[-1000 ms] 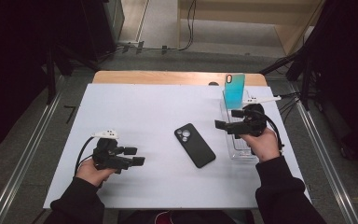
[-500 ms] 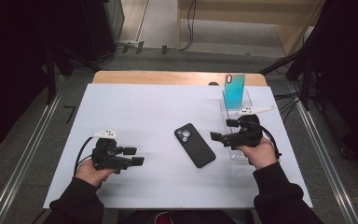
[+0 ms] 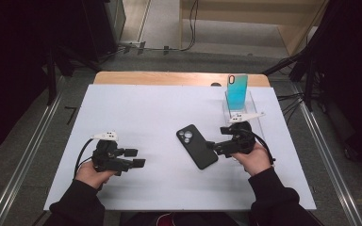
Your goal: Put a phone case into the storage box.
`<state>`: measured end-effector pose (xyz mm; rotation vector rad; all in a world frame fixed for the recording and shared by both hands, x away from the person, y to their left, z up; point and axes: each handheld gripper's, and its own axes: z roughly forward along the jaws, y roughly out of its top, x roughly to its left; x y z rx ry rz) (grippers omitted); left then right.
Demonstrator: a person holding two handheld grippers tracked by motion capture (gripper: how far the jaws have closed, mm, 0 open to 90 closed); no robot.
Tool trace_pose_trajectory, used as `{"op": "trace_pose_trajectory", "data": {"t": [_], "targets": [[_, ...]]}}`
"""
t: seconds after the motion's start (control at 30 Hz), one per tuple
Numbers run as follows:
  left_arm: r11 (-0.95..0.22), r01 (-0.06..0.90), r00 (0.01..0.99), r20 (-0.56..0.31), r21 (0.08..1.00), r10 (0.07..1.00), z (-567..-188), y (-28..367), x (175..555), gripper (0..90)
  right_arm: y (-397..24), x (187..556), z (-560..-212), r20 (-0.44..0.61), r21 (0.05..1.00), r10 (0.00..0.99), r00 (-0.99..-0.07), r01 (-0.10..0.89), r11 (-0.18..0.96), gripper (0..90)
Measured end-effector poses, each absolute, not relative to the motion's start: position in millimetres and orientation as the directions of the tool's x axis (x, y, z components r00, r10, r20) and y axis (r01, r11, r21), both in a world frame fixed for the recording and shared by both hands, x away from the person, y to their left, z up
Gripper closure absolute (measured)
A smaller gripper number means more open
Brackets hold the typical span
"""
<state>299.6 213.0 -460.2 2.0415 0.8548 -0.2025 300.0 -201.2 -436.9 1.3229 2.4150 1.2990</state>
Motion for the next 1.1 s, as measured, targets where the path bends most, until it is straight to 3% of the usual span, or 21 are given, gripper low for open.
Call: {"op": "trace_pose_trajectory", "data": {"t": [1.1], "targets": [[-0.357,0.643,0.744,-0.442,0.677,0.502,-460,219,296,32.7,-152,323,-455,0.222,0.723,0.762,-0.608,0.627,0.289,5.3]]}}
